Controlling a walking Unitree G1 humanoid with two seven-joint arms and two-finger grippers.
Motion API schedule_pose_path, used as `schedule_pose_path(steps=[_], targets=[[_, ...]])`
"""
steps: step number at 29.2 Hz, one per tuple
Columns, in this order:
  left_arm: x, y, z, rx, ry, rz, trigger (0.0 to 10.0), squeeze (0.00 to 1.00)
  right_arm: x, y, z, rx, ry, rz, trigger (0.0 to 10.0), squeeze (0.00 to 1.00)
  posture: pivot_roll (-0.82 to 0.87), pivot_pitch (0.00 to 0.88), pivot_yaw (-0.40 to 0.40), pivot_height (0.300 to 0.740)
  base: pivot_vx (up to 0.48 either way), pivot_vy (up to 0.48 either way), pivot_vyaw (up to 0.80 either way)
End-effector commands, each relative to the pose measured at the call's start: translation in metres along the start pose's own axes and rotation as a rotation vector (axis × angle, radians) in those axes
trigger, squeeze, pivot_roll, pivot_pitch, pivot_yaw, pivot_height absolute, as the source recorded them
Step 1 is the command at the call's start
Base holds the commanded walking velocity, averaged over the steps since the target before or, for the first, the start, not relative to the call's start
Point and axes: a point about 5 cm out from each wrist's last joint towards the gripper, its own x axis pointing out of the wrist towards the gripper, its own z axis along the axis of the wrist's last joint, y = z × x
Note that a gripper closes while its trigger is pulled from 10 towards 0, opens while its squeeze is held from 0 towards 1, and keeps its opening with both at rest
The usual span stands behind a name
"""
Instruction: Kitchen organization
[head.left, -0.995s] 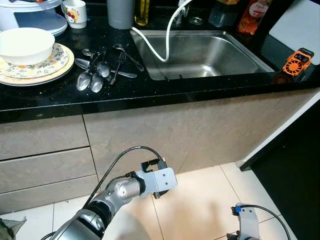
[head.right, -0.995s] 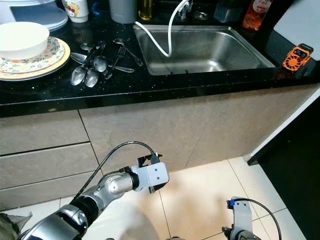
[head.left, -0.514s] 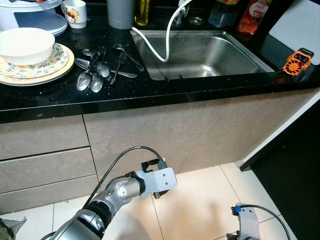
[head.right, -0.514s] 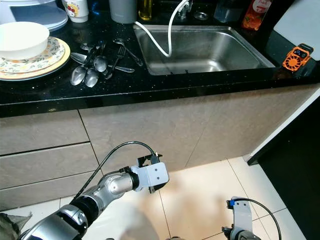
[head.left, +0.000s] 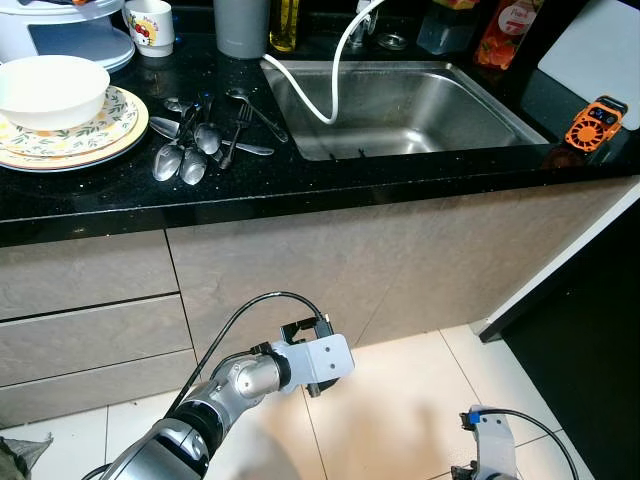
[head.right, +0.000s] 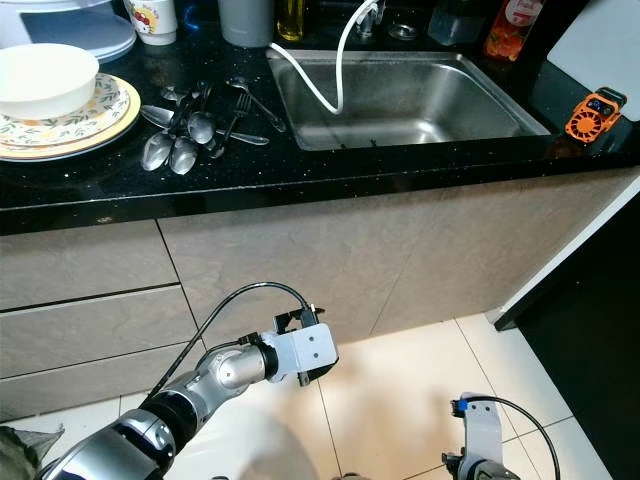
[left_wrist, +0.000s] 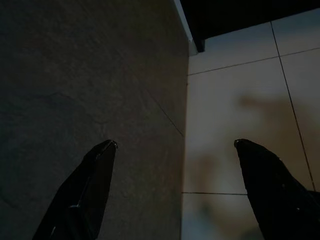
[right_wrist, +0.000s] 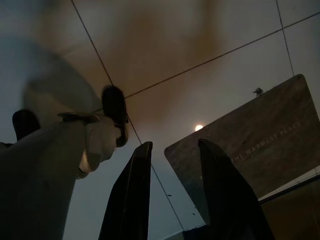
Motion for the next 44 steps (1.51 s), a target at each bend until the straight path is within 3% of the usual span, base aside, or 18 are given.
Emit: schedule_pose_path(steps=[1,15,20,30,33,35,38,41,42,44], targets=[[0.001,-0.004,-0.001,-0.007,0.003,-0.022,10.0,0.0,0.0,0.001,-0.006,0.026,0.018,-0.007,10.0,0.0,0.1,0.077,-0.077,0.74,0.0,0.0,0.0],[0.005,-0.005,0.004,-0.013,-0.006,-0.045,10.0,0.0,-0.002,-0.002,-0.018,0.058,0.034,-0.021,10.0,0.0,0.04,0.075,-0.069,0.74,0.0,0.0,0.0],[0.004,-0.005,0.005,0.063,-0.016,-0.029,10.0,0.0,-0.001,0.001,-0.02,0.061,0.038,-0.017,10.0,0.0,0.05,0.073,-0.07,0.74,0.0,0.0,0.0],[-0.001,-0.004,0.006,0.102,-0.061,0.023,10.0,0.0,0.0,0.005,-0.019,0.053,0.038,-0.004,10.0,0.0,0.04,0.069,-0.066,0.74,0.0,0.0,0.0],[-0.005,0.002,0.003,0.027,-0.066,0.066,10.0,0.0,-0.001,0.006,-0.02,0.054,0.038,-0.003,10.0,0.0,0.04,0.068,-0.057,0.74,0.0,0.0,0.0],[-0.018,0.017,-0.01,-0.103,-0.039,0.184,10.0,0.0,-0.001,0.006,-0.022,0.056,0.039,-0.001,10.0,0.0,0.05,0.059,-0.065,0.74,0.0,0.0,0.0],[-0.026,0.022,-0.018,-0.162,-0.018,0.236,10.0,0.0,-0.001,0.006,-0.022,0.049,0.039,0.003,10.0,0.0,0.06,0.058,-0.071,0.74,0.0,0.0,0.0],[-0.062,0.018,-0.063,-0.361,0.151,0.337,10.0,0.0,-0.001,0.004,-0.021,0.02,0.047,0.001,10.0,0.0,0.06,0.053,-0.069,0.74,0.0,0.0,0.0],[-0.062,0.018,-0.063,-0.361,0.151,0.337,10.0,0.0,-0.001,0.004,-0.021,0.02,0.047,0.001,10.0,0.0,0.06,0.053,-0.069,0.74,0.0,0.0,0.0],[-0.08,0.011,-0.084,-0.444,0.253,0.372,10.0,0.0,-0.001,0.004,-0.019,0.026,0.04,0.003,10.0,0.0,0.06,0.049,-0.07,0.74,0.0,0.0,0.0]])
